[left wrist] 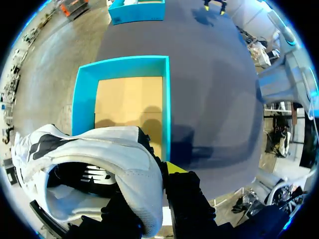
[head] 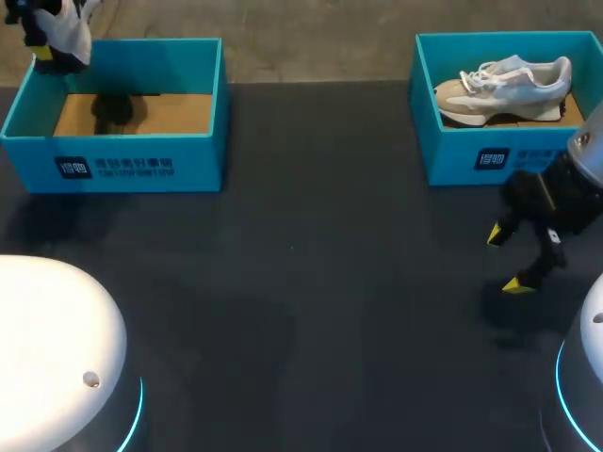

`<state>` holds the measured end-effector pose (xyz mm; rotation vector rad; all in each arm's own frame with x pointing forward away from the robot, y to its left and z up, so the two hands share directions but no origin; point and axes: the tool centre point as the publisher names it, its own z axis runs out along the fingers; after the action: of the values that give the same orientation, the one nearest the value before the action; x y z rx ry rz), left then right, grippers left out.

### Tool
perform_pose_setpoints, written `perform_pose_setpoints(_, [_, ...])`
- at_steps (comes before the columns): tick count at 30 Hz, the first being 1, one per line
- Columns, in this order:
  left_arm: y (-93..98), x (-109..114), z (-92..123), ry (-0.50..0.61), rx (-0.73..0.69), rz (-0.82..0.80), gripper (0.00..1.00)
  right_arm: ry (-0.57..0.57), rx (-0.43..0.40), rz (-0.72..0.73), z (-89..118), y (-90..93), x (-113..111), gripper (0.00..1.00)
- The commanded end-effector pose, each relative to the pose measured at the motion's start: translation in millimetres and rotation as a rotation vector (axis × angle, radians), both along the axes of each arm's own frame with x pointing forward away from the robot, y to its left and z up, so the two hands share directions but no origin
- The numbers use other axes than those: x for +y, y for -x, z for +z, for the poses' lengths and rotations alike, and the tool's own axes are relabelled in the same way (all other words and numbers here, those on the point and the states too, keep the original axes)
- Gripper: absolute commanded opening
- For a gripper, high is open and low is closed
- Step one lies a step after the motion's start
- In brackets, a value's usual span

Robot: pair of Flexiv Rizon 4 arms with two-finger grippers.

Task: Take the shoe out of the shoebox, open the shoe tongue, remove and reinsert the insole, then place the shoe into the shoebox

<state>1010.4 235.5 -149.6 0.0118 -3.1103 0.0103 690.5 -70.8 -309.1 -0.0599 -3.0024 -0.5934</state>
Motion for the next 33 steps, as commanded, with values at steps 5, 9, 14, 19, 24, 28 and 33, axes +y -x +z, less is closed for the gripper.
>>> perform_pose_setpoints(5, [-23.3, 5.8, -6.8, -0.043, 0.035, -0.198, 0.0, 0.002, -0.001, -0.001, -0.1, 0.9, 0.2, 1.0])
perform_pose_setpoints(9, [-16.8, 10.5, -9.3, -0.066, -0.02, -0.432, 0.0, 0.002, -0.001, -0.001, -0.1, 0.9, 0.2, 1.0])
perform_pose_setpoints(14, [-5.8, 26.5, -7.7, -0.111, -0.133, -0.694, 0.0, 0.002, -0.001, -0.001, -0.1, 0.9, 0.2, 1.0])
perform_pose_setpoints(19, [-2.9, 43.2, -5.0, -0.13, -0.195, -0.779, 0.0, 0.002, -0.001, -0.001, -0.1, 0.9, 0.2, 1.0])
perform_pose_setpoints(24, [-2.9, 43.2, -5.0, -0.13, -0.195, -0.779, 0.0, 0.002, -0.001, -0.001, -0.1, 0.9, 0.2, 1.0])
perform_pose_setpoints(28, [-2.9, 43.2, -5.0, -0.13, -0.195, -0.779, 0.0, 0.002, -0.001, -0.001, -0.1, 0.9, 0.2, 1.0])
perform_pose_setpoints(33, [-10.1, 46.1, -6.2, -0.147, -0.214, -0.835, 0.0, 0.002, -0.001, -0.001, -0.1, 0.9, 0.2, 1.0])
